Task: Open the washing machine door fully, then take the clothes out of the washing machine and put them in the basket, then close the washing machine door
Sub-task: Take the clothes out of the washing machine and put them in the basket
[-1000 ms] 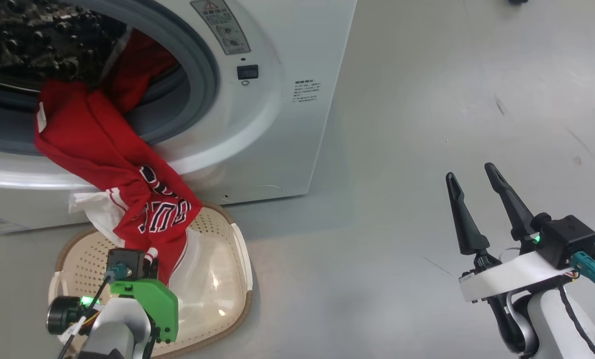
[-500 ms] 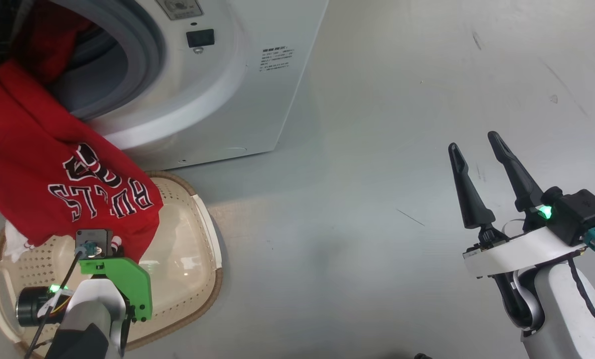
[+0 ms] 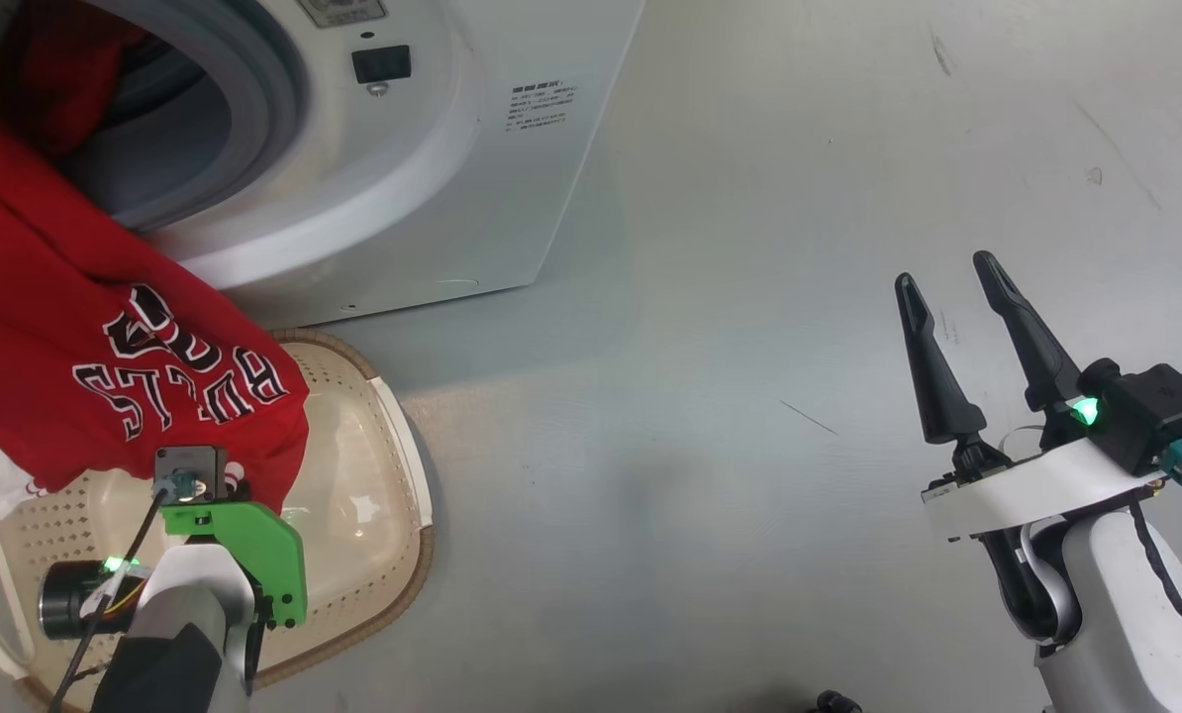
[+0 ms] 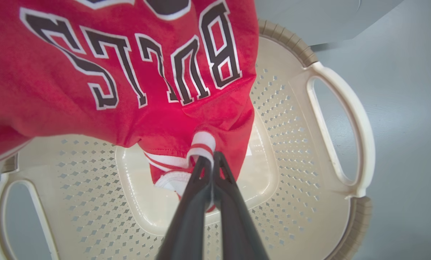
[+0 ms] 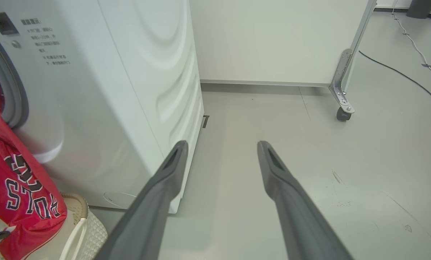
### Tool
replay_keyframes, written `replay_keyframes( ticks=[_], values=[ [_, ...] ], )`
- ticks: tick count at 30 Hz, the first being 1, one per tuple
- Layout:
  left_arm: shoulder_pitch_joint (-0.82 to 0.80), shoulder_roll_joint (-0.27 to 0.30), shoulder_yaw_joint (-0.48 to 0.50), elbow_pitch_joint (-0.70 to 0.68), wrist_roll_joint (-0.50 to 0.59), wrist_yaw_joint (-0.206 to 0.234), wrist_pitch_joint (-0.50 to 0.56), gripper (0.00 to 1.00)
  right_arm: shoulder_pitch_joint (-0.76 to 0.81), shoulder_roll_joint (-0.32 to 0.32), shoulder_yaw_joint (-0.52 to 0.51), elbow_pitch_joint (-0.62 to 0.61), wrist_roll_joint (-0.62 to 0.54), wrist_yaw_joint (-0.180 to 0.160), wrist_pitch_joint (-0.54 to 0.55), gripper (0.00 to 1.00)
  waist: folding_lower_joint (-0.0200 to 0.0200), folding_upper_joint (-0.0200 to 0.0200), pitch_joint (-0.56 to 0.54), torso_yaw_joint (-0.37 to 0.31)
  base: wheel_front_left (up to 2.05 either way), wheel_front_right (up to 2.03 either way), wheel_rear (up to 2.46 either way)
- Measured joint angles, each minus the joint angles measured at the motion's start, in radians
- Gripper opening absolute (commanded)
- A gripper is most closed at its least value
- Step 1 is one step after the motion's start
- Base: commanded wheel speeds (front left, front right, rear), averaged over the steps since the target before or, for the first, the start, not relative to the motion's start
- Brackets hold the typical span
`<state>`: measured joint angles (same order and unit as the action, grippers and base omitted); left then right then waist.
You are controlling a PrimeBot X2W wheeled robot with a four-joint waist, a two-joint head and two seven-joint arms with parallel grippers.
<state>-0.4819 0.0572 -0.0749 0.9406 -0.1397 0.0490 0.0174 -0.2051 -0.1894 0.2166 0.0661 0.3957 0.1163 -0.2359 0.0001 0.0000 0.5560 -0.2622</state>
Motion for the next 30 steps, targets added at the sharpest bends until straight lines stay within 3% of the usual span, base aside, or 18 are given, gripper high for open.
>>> replay_keyframes(
  ticks=[1,13,22,30],
  values=[
    [-0.004,-0.001,0.000,0.007,-0.001,0.000,-0.002,1.00,-0.002,0.000,0.000,0.003,0.000,0.000,0.000,1.00,0.0000,0.0000,0.000,0.001,0.00,0.00,0.00],
    [-0.016,-0.012,-0.010,0.074,-0.010,0.006,-0.097,1.00,-0.007,-0.002,0.004,0.047,0.000,0.005,-0.009,1.00,0.0000,0.0000,-0.062,0.026,0.00,0.00,0.00],
    [-0.016,-0.020,-0.028,0.060,-0.019,-0.031,-0.248,1.00,-0.003,-0.004,0.003,0.081,-0.002,0.005,-0.009,1.00,0.0000,0.0000,-0.155,0.064,0.00,0.00,0.00],
    [0.003,-0.025,-0.075,0.020,-0.008,-0.060,-0.267,1.00,0.041,0.002,0.012,0.104,-0.002,0.005,-0.012,1.00,0.0000,0.0000,-0.268,0.117,0.00,0.00,0.00]
  ],
)
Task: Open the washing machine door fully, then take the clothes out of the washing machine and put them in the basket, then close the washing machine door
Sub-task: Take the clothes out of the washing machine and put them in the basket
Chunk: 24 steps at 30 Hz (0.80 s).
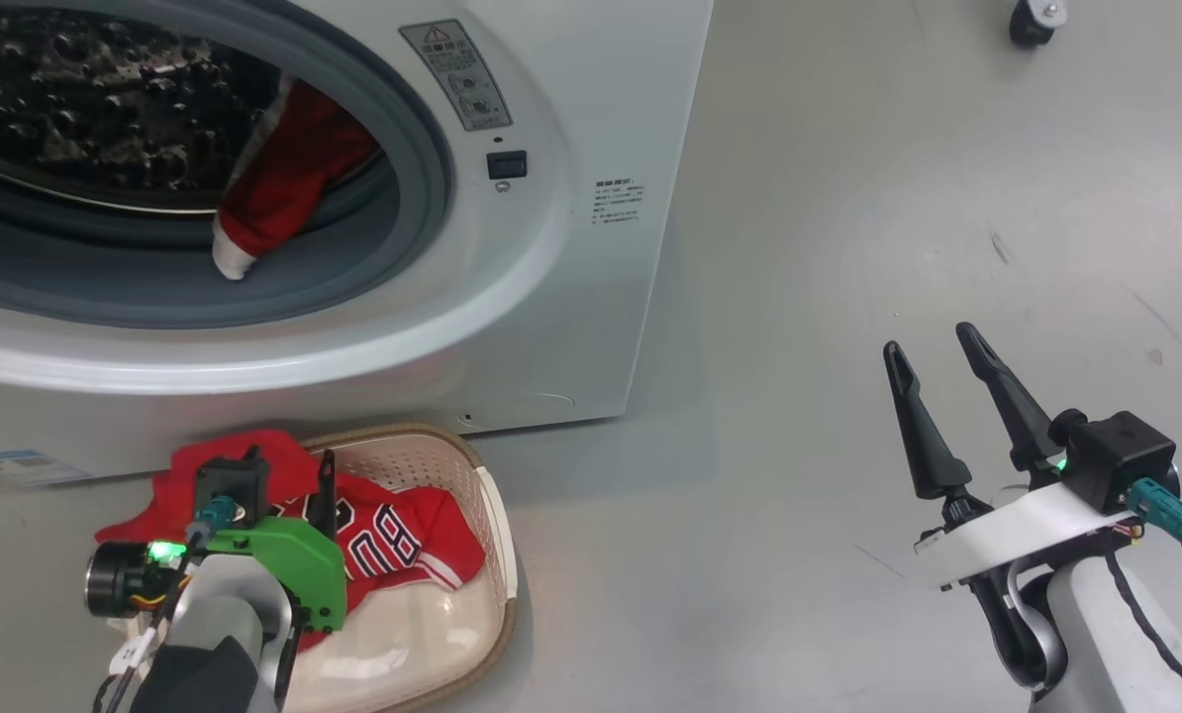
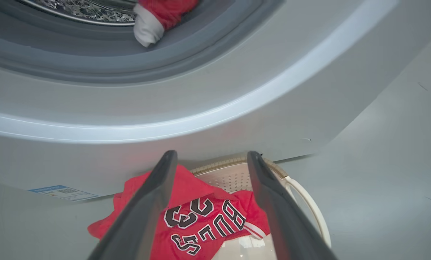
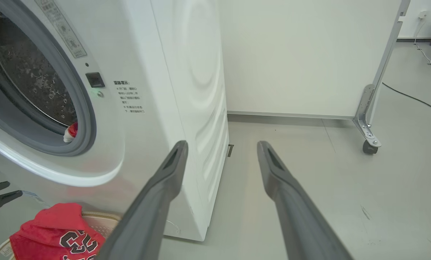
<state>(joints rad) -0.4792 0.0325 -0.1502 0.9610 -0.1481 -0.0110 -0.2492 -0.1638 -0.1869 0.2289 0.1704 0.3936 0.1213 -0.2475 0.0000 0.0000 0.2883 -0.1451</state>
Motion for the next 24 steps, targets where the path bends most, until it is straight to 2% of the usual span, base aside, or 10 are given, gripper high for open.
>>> replay_keyframes(
  ticks=[6,11,24],
  values=[
    [0.039,-0.002,-0.012,-0.052,0.002,-0.013,-0.003,1.00,0.032,0.008,0.000,0.008,-0.001,0.000,0.000,1.00,0.0000,0.0000,-0.075,0.036,0.00,0.00,0.00],
    [0.077,-0.002,-0.012,-0.170,0.000,-0.021,-0.003,1.00,0.059,0.020,0.000,0.009,-0.001,-0.001,0.000,1.00,0.0000,0.0000,-0.134,0.064,0.00,0.00,0.00],
    [0.247,-0.002,0.001,-0.370,-0.039,-0.019,-0.003,1.00,0.124,0.029,-0.007,-0.006,-0.001,-0.026,0.000,1.00,0.0000,0.0000,-0.250,0.112,0.00,0.00,0.00]
  ],
)
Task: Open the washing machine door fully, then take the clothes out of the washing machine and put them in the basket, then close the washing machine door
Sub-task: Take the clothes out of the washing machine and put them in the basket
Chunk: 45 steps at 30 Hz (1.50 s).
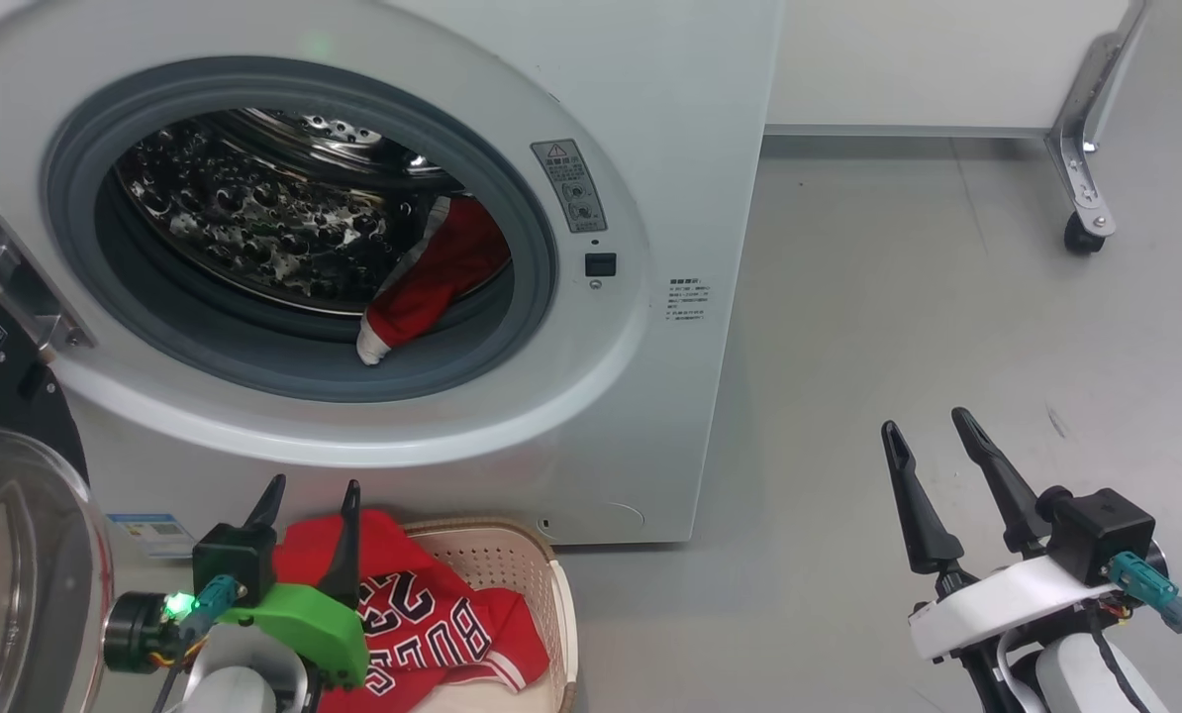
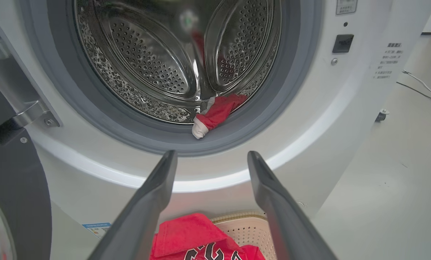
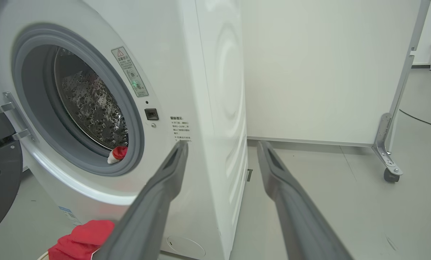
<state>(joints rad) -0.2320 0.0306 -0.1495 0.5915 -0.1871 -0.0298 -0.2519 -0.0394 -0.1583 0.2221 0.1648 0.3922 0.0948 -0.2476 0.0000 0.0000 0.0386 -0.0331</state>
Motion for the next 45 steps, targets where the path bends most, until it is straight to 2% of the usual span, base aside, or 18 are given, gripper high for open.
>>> replay_keyframes(
  ticks=[16,33,45],
  values=[
    [0.111,0.002,-0.051,-0.178,-0.042,0.030,0.000,1.00,0.029,0.002,0.000,-0.032,-0.007,-0.002,0.000,1.00,0.0000,0.0000,-0.017,0.012,0.00,0.00,0.00],
    [0.150,0.004,-0.085,-0.259,-0.042,0.068,0.000,1.00,0.033,0.004,0.002,-0.052,-0.008,-0.009,0.000,1.00,0.0000,0.0000,-0.006,0.001,0.00,0.00,0.00],
    [0.173,0.004,-0.099,-0.281,-0.042,0.078,0.000,1.00,0.043,0.004,0.001,-0.057,-0.009,-0.010,0.000,1.00,0.0000,0.0000,0.002,-0.005,0.00,0.00,0.00]
  ],
)
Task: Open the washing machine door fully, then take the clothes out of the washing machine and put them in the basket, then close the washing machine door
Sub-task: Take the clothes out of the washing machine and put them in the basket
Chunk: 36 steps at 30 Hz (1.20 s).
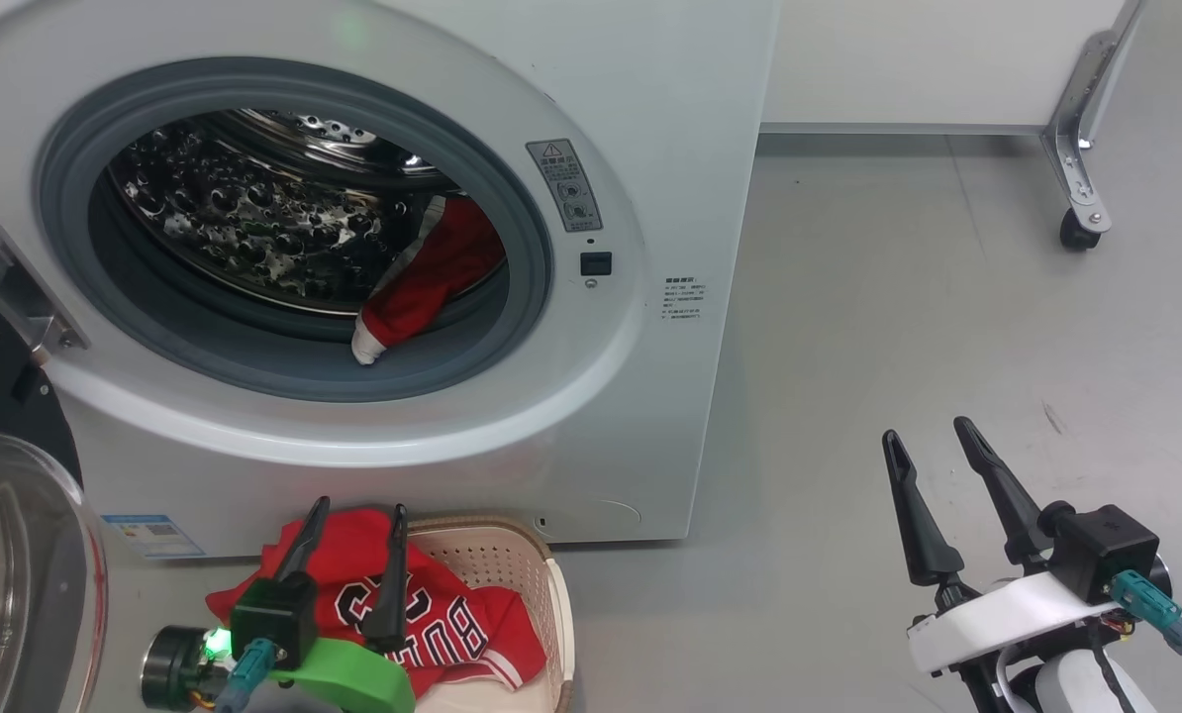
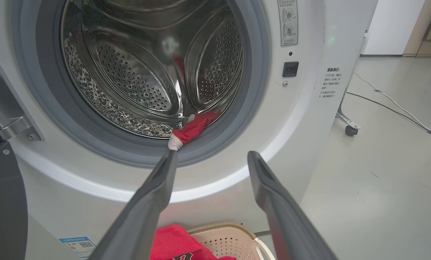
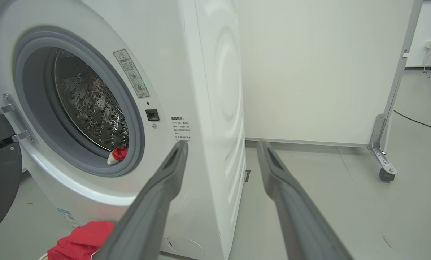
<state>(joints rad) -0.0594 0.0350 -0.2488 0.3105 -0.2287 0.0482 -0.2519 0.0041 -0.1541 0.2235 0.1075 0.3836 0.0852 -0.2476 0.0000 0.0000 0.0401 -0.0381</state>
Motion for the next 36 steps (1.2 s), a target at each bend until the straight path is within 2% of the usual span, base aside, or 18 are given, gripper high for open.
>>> replay_keyframes(
  ticks=[12,21,27,36],
  values=[
    [0.013,0.001,0.000,-0.024,0.000,0.011,0.000,1.00,0.000,0.000,0.002,-0.015,0.000,0.000,0.000,1.00,0.0000,0.0000,0.011,-0.007,0.00,0.00,0.00],
    [0.008,0.004,0.036,-0.062,0.003,0.030,0.000,1.00,0.000,-0.003,0.011,-0.058,0.000,0.001,0.002,1.00,0.0000,0.0000,0.083,-0.034,0.00,0.00,0.00],
    [-0.036,0.037,0.069,-0.064,0.011,0.041,0.007,1.00,-0.005,-0.010,0.008,-0.070,0.000,0.002,0.002,1.00,0.0000,0.0000,0.151,-0.068,0.00,0.00,0.00],
    [-0.219,0.104,0.117,-0.066,0.038,0.051,0.125,1.00,-0.036,-0.013,0.008,-0.081,0.006,0.010,0.002,1.00,0.0000,0.0000,0.263,-0.144,0.00,0.00,0.00]
  ],
)
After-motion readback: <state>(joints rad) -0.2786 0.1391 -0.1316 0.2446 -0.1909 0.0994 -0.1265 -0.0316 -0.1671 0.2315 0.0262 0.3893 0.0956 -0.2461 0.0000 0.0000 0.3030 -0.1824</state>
